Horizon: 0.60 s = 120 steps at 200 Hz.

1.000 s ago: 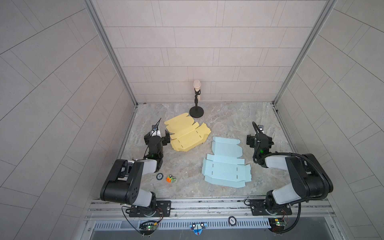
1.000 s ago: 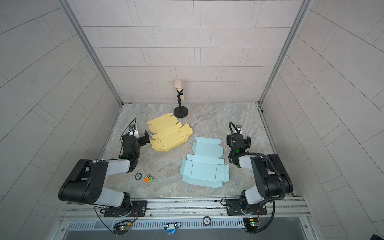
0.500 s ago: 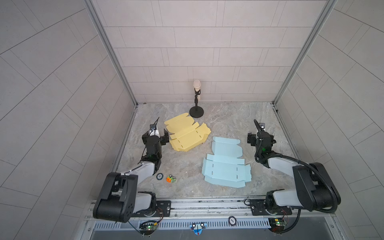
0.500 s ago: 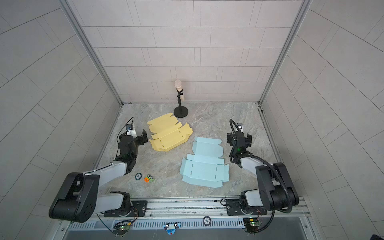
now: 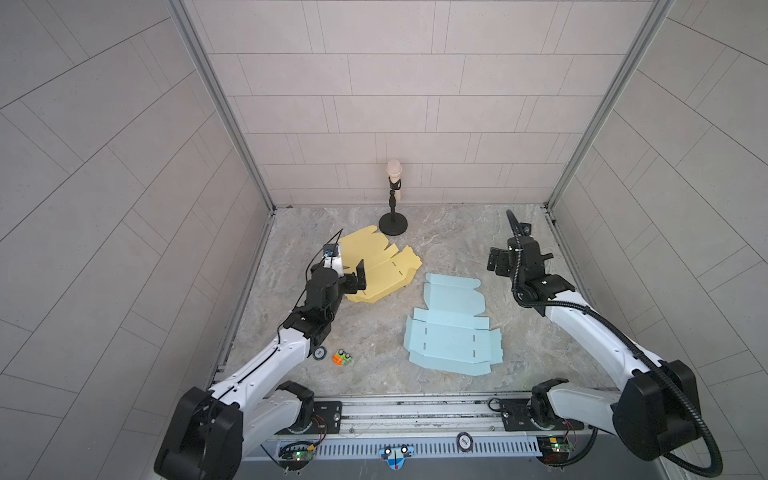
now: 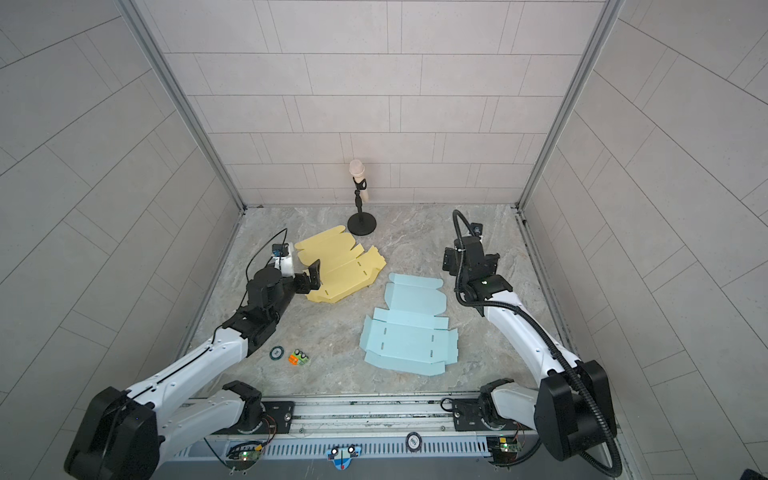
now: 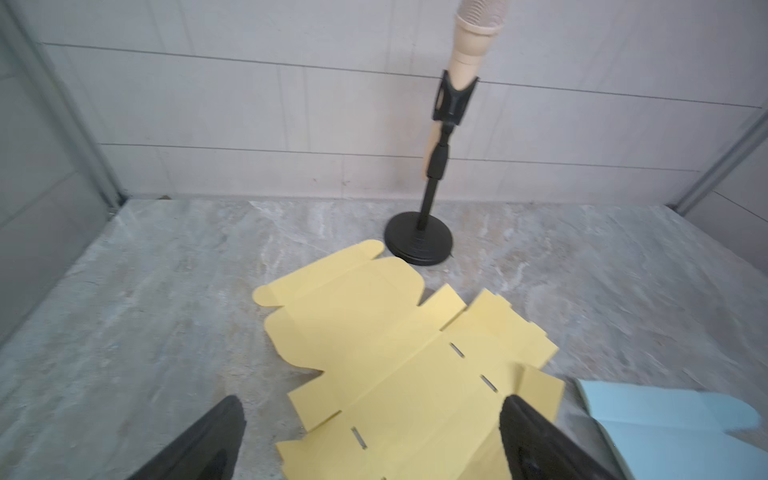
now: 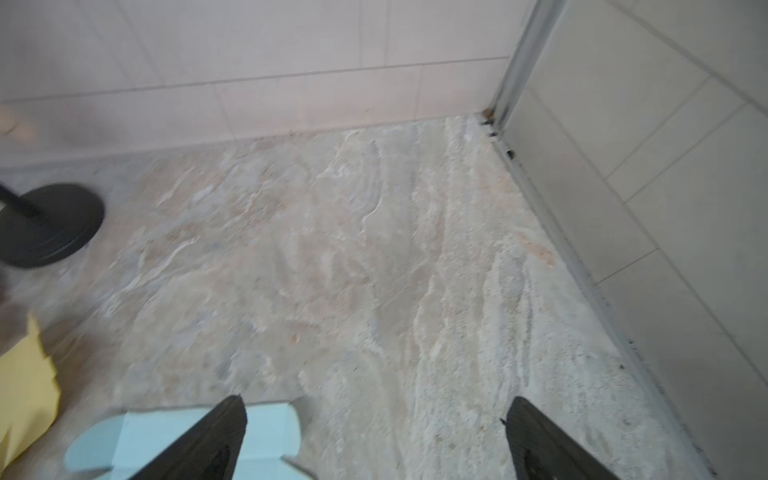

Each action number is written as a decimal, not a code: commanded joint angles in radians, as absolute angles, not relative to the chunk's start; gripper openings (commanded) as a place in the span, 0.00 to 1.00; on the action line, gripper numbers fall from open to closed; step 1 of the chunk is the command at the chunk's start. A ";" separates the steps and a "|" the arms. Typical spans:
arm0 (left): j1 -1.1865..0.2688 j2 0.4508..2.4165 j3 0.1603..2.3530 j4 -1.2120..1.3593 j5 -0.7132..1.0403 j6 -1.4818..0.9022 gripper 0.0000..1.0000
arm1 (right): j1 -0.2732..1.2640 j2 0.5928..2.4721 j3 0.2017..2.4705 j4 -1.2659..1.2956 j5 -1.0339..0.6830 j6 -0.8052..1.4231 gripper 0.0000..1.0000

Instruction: Fold the paper box

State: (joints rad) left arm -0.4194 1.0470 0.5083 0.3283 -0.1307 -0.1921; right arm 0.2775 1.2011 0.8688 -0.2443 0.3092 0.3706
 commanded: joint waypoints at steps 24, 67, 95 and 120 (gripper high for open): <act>-0.524 1.068 0.598 0.158 0.043 -0.428 1.00 | 0.448 1.166 0.873 -0.496 0.204 0.482 0.99; -0.551 1.229 0.713 0.076 0.168 -0.528 1.00 | 0.617 1.153 0.825 -0.503 0.170 0.561 0.99; -0.560 1.378 0.767 0.136 0.205 -0.571 1.00 | 0.682 1.178 0.806 -0.471 0.156 0.593 1.00; -0.559 1.517 0.852 0.149 0.234 -0.573 1.00 | 0.723 1.215 0.800 -0.439 0.139 0.604 1.00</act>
